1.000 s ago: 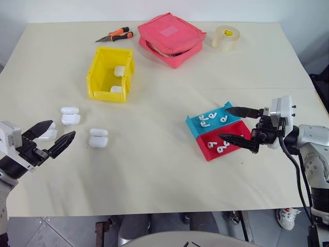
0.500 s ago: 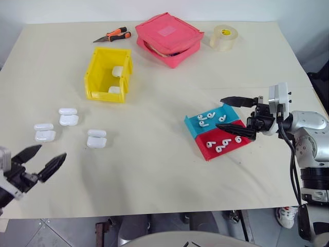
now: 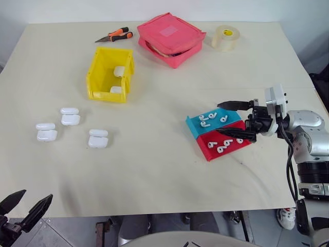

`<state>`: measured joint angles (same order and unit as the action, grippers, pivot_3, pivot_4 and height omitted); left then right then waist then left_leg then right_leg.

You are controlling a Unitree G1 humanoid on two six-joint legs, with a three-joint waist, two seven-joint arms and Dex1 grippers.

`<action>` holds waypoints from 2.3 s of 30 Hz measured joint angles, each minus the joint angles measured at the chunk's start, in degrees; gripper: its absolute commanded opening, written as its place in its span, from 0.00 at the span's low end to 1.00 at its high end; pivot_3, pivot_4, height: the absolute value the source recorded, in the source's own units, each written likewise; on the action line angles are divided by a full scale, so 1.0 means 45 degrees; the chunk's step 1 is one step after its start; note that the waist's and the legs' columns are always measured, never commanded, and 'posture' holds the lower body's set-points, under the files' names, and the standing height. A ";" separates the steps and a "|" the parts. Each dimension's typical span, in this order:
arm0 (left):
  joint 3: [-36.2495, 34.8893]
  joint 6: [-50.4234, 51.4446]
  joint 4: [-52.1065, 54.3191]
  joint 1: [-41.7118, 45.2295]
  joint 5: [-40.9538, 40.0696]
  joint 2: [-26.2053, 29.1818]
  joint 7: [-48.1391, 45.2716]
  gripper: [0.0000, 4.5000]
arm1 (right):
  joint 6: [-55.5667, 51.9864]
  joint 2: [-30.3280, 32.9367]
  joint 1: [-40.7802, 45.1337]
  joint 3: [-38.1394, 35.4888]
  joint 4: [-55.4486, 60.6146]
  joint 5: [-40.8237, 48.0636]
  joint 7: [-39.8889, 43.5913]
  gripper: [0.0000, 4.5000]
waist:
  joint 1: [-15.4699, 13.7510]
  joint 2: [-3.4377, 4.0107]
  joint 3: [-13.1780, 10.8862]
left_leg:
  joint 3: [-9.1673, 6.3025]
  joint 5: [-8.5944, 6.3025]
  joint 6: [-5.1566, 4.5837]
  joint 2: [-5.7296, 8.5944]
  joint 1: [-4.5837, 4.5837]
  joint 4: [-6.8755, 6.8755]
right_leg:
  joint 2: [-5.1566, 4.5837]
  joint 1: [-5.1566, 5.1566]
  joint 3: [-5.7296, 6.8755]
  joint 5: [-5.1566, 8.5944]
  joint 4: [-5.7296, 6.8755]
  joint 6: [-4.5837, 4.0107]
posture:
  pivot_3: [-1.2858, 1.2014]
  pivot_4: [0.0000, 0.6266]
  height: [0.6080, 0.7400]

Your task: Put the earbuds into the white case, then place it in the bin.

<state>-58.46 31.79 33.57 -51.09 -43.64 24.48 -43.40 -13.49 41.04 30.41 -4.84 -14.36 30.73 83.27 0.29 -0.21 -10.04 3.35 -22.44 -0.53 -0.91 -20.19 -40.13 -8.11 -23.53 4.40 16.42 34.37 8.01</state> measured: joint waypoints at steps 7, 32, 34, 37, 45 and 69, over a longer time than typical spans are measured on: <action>0.0144 -0.0107 0.0059 0.0211 -0.0037 0.0302 0.0386 0.99 | 0.0215 -0.0054 0.0315 0.0018 -0.0381 -0.0130 0.0164 1.00 | -0.0035 0.0001 0.0000 | -0.0002 -0.0003 -0.0001 0.0000 -0.0001 -0.0005 | -0.0001 0.0001 0.0001 0.0000 0.0002 -0.0001 | 0.52 0.24 1.00; 0.4561 0.8104 0.1896 0.7788 -0.3589 0.4575 0.7575 0.99 | -0.0115 0.0063 -0.1238 -0.0084 0.1694 -0.0030 -0.0226 1.00 | -0.0018 0.0011 -0.0005 | -0.0012 0.0004 0.0010 0.0019 0.0001 -0.0031 | -0.0001 0.0012 0.0001 -0.0005 0.0076 0.0008 | 0.52 0.24 1.00; 0.4724 0.8746 0.1842 0.8444 -0.4127 0.4585 0.8205 0.99 | -0.0149 0.0086 -0.1309 -0.0097 0.1761 -0.0005 -0.0291 1.00 | -0.0033 0.0011 -0.0005 | -0.0018 0.0005 0.0012 0.0021 0.0002 -0.0038 | 0.0000 0.0017 0.0001 -0.0005 0.0082 0.0008 | 0.52 0.24 1.00; 0.5067 0.9630 0.1624 0.9462 -0.4816 0.4587 0.9171 0.99 | -0.0258 0.0145 -0.1343 -0.0100 0.1859 0.0019 -0.0319 1.00 | -0.0042 0.0011 -0.0005 | -0.0025 0.0006 0.0014 0.0025 0.0002 -0.0041 | 0.0000 0.0020 0.0000 -0.0005 0.0084 0.0009 | 0.52 0.24 1.00; 0.5881 1.2371 0.0250 1.1611 -0.5738 0.4808 1.1245 0.99 | -0.0387 0.0376 -0.1352 -0.0109 0.1867 0.0048 -0.0272 1.00 | -0.0029 0.0011 -0.0005 | -0.0027 0.0018 0.0037 0.0018 0.0003 -0.0041 | 0.0025 0.0018 -0.0001 -0.0006 0.0086 0.0009 | 0.52 0.24 1.00; 1.0564 1.2899 -0.5171 1.6787 -1.0657 0.7104 1.6720 0.99 | -0.0615 0.0525 -0.2491 -0.0381 0.2968 0.0454 -0.0604 1.00 | -0.0050 0.0011 -0.0005 | -0.0062 0.0043 0.0080 0.0023 0.0003 -0.0038 | 0.0031 0.0016 -0.0001 -0.0005 0.0107 0.0009 | 0.52 0.24 1.00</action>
<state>-10.92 89.84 10.30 24.45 -91.59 56.45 31.84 -16.26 43.40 19.20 -6.55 -1.00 32.77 80.56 0.07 -0.16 -10.06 3.07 -22.25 -0.17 -0.80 -20.18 -40.30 -7.98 -23.46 4.40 16.40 34.85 8.05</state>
